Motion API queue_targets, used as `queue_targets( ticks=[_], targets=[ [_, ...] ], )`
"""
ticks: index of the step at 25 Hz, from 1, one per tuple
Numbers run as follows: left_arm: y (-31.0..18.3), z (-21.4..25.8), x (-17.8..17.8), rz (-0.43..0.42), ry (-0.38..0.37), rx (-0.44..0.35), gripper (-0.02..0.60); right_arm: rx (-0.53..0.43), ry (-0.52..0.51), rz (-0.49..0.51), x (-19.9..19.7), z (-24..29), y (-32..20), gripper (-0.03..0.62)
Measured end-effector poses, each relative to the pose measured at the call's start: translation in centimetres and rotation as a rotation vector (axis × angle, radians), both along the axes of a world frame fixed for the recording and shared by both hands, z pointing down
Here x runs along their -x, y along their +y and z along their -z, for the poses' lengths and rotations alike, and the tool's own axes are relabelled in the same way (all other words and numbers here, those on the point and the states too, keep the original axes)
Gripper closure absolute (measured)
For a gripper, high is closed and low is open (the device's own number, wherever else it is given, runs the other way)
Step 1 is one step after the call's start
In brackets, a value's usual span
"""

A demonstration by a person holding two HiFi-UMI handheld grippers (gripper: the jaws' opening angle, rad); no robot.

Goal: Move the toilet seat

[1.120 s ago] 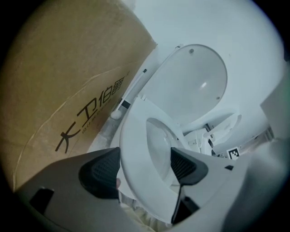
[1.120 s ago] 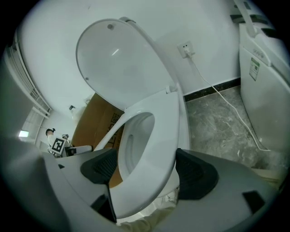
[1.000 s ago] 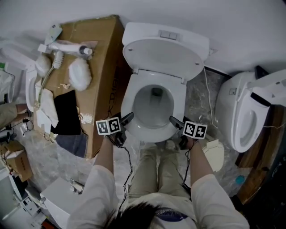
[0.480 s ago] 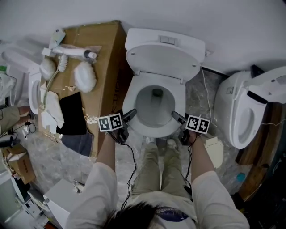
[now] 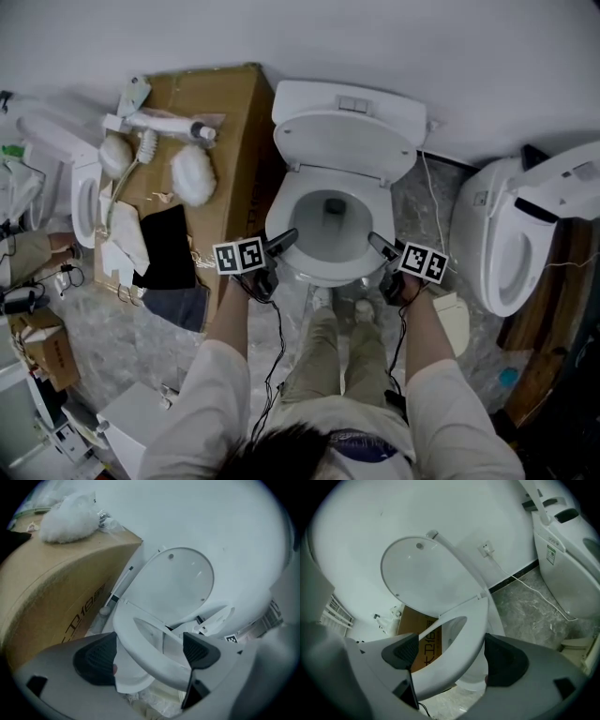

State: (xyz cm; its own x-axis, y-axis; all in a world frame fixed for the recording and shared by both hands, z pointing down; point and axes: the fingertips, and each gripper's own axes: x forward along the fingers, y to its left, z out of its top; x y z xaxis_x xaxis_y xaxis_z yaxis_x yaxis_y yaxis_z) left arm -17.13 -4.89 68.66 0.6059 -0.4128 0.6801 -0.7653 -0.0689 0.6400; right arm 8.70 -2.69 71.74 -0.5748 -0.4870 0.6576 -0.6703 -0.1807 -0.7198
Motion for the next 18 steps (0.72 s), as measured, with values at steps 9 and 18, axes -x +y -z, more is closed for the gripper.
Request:
queue_targets(
  ticks=[9,18],
  targets=[
    [-2.3,3.1,-0.7,0.032,0.029,-0.033,0.156,-0.046,-0.044,-0.072,-0.8,3.0,-2.0,0.135],
    [-5.3,5.5,-0.9,0.150,0.100,-0.054,0.140,-0.101,-0.095,-0.156,-1.4,5.5,-4.1,0.121]
  ],
)
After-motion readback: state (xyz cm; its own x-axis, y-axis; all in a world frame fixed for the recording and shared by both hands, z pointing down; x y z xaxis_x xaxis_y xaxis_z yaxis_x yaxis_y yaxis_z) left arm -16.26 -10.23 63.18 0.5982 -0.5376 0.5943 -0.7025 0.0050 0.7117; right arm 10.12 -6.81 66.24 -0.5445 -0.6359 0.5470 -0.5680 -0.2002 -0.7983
